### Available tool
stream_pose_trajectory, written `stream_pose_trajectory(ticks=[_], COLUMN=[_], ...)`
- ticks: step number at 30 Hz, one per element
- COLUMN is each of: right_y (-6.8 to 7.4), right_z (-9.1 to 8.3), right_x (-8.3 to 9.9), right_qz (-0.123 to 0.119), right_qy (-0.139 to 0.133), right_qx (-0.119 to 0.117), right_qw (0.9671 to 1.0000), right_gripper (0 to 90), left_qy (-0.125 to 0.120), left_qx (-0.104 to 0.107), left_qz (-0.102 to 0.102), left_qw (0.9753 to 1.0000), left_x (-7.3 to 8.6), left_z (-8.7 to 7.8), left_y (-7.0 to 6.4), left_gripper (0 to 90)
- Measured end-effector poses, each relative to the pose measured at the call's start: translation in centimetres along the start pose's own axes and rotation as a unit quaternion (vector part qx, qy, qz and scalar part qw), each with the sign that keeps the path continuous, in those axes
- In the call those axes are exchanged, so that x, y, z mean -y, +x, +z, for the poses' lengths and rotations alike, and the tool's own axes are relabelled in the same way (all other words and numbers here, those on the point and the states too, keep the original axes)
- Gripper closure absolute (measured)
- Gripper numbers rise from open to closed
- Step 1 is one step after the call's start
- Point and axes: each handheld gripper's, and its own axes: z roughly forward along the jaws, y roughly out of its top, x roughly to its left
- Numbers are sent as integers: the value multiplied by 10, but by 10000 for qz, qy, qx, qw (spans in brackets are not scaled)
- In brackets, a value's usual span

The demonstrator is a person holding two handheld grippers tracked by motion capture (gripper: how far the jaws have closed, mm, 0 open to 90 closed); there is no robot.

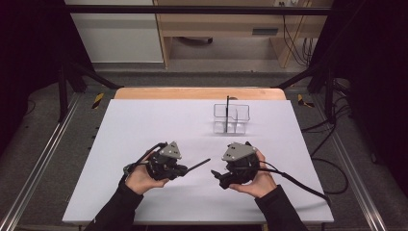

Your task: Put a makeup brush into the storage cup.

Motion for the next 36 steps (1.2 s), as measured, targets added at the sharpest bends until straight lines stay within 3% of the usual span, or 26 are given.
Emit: stream_pose_trajectory(ticks=[7,21,36], right_y=[6,13,23], right_z=[0,-1,5], right_x=[-6,-14,-19], right_qz=[-370,-843,-1401], right_qy=[245,340,455], right_qx=[-136,-240,-376], right_qw=[9989,9956,9884], right_gripper=[85,99,121], left_qy=[12,61,31], left_qx=[67,237,366], left_qz=[38,166,222], left_qw=[10000,9996,9991], left_x=[-4,-15,-25], left_z=[0,2,1], left_y=[1,-2,-7], left_gripper=[834,834,834])
